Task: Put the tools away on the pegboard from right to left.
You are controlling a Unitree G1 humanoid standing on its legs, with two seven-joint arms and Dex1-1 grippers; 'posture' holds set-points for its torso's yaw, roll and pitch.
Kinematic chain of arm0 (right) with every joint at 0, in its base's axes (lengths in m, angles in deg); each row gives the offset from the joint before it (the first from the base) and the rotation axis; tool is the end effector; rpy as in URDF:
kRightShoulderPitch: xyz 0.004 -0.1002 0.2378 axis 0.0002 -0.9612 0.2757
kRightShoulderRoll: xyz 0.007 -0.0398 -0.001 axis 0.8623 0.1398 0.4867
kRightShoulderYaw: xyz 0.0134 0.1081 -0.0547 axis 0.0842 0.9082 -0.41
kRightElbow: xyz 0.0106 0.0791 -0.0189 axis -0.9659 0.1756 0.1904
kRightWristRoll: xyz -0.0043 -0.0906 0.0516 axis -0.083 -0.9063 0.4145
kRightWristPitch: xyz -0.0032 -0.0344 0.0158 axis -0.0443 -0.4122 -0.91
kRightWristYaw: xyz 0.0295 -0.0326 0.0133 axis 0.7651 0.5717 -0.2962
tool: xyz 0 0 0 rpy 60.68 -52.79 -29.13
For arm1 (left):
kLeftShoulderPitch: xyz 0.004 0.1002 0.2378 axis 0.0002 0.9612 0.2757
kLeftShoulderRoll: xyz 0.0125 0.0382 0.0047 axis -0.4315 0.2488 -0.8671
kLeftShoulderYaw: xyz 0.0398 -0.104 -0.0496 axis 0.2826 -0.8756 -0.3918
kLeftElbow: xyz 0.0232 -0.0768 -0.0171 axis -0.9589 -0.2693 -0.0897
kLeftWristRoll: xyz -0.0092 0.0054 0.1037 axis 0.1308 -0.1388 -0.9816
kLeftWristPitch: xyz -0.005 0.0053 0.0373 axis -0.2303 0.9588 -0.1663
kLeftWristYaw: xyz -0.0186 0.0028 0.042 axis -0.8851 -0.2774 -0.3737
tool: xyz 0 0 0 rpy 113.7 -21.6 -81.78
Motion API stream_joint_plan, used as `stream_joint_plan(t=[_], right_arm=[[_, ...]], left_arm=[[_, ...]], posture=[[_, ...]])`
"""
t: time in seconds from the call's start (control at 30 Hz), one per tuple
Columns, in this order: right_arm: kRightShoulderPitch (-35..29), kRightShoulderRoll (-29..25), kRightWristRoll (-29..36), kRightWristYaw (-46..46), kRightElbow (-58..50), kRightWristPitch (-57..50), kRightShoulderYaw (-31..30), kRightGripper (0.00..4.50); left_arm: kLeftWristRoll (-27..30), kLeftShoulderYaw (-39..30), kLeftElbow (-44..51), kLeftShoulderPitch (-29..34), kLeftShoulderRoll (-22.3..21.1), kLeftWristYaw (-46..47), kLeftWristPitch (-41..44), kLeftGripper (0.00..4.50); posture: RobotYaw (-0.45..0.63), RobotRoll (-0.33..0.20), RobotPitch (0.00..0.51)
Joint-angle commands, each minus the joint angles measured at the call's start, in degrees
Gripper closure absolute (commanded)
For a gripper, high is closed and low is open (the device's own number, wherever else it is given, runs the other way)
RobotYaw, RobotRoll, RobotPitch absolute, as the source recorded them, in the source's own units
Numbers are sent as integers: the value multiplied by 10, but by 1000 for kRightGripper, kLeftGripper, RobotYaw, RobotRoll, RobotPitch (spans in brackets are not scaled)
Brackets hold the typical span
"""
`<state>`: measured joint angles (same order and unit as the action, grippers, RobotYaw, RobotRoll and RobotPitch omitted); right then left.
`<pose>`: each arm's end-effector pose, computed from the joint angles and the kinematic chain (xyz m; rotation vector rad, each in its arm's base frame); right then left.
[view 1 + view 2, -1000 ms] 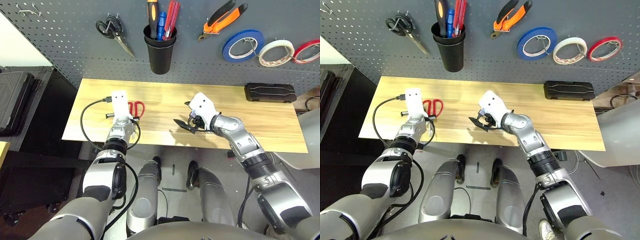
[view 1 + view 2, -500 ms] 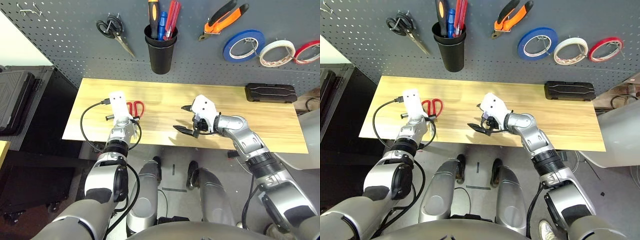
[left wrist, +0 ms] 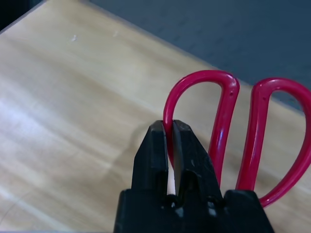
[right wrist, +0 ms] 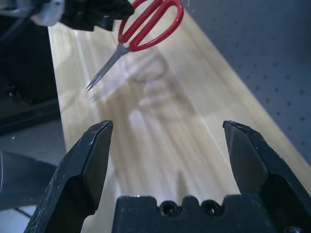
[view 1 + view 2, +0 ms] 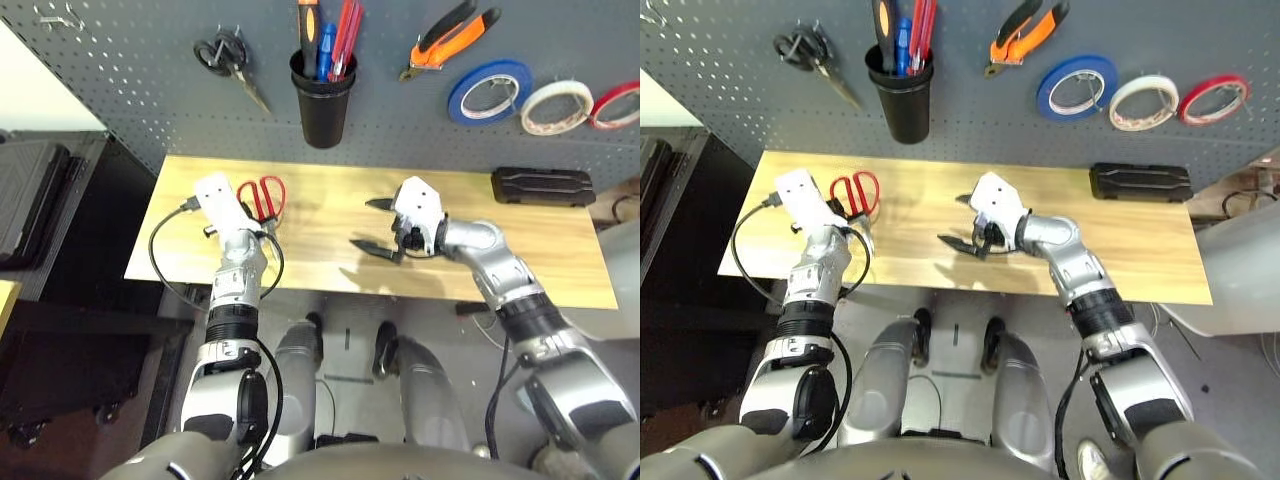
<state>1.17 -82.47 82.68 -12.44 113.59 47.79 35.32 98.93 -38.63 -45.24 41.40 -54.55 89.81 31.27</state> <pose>0.3158 -0.1667 0.0904 -0.3672 -0.0049 1.0588 0.2866 0.1600 0.0633 -0.2555 0.1053 0.2849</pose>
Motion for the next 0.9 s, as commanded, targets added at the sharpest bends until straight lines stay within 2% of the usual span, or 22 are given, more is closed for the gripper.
stream_joint_plan(t=[0.03, 0.23, 0.47, 0.9], right_arm=[[5, 4, 15, -6, 24, 21, 14, 0], [15, 12, 59, -19, 32, 50, 45, 0], [0, 25, 136, -52, -11, 74, 90, 0], [-10, 23, 214, -82, -80, 70, 124, 0]], left_arm=[[7, 4, 43, 25, 5, -16, -11, 4478], [24, -7, 97, 49, 2, -40, -52, 4478], [45, -16, 166, 69, 4, -61, -107, 4478], [64, -17, 224, 42, -14, -57, -93, 4478]], posture=[[274, 0, 270], [288, 0, 267], [289, 0, 265], [295, 0, 262]])
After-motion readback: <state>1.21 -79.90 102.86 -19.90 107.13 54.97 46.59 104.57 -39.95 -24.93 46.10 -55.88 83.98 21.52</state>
